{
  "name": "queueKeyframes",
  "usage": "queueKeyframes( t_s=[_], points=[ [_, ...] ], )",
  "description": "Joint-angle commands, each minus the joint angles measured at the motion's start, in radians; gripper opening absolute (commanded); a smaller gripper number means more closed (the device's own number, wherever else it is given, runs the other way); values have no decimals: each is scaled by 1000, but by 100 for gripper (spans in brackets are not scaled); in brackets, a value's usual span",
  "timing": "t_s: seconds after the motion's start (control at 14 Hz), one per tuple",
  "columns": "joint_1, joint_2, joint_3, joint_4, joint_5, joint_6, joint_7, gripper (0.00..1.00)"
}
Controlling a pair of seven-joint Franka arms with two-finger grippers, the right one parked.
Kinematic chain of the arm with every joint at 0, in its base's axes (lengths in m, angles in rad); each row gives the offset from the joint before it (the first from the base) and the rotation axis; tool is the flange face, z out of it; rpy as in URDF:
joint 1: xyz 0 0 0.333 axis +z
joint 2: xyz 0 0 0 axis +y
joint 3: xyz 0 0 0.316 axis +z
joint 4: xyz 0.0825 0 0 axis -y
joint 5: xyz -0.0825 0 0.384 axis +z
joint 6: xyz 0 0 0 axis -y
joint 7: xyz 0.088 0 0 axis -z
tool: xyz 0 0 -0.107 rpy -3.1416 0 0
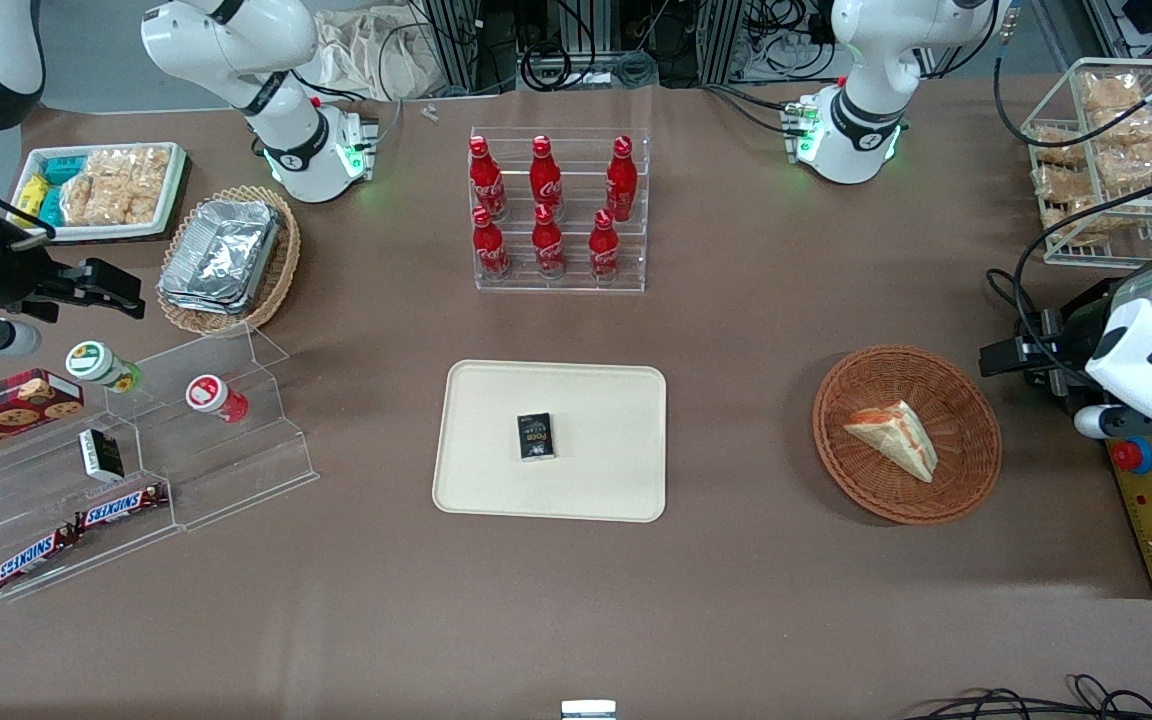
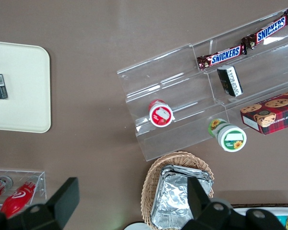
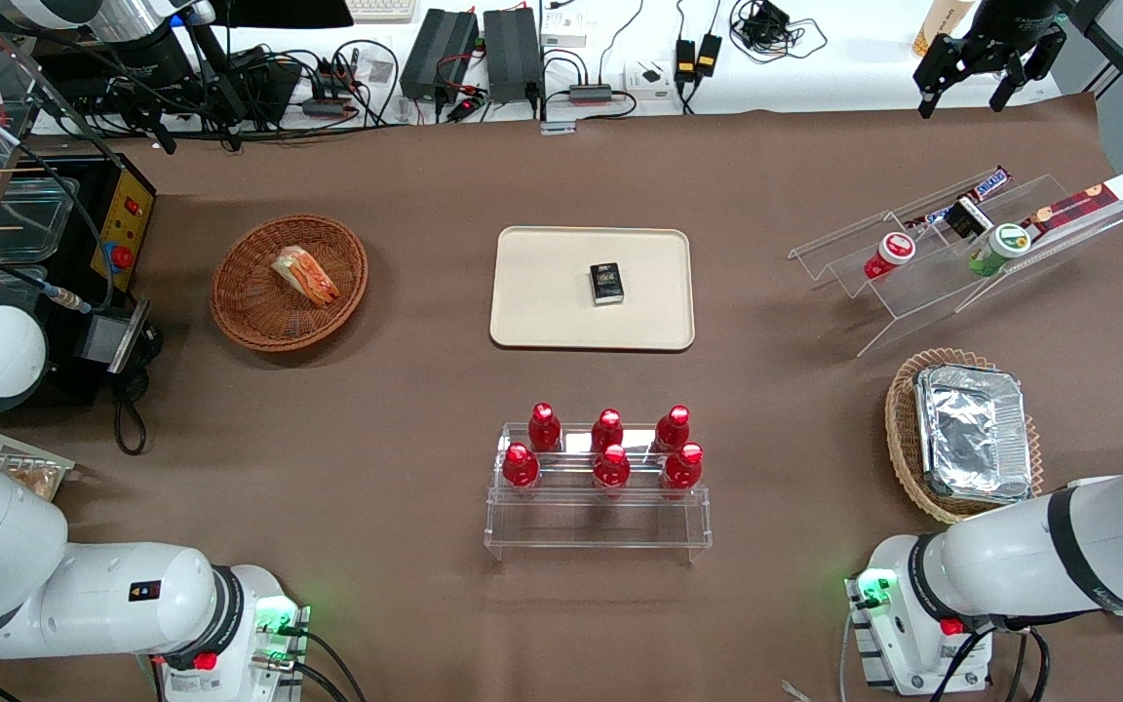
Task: Place sandwich from basket to tray
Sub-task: 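Move the left gripper down over the wrapped sandwich in the wicker basket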
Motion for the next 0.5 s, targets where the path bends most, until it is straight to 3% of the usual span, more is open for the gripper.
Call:
queueKeyframes(
  t_s=[0.0, 0.29, 0.43],
  points=[
    [8, 4, -7, 19, 13, -21, 15, 99],
    [0, 9, -14, 4, 2, -12, 5, 99],
    [-1, 7, -14, -69, 7, 29, 1, 99]
  ],
)
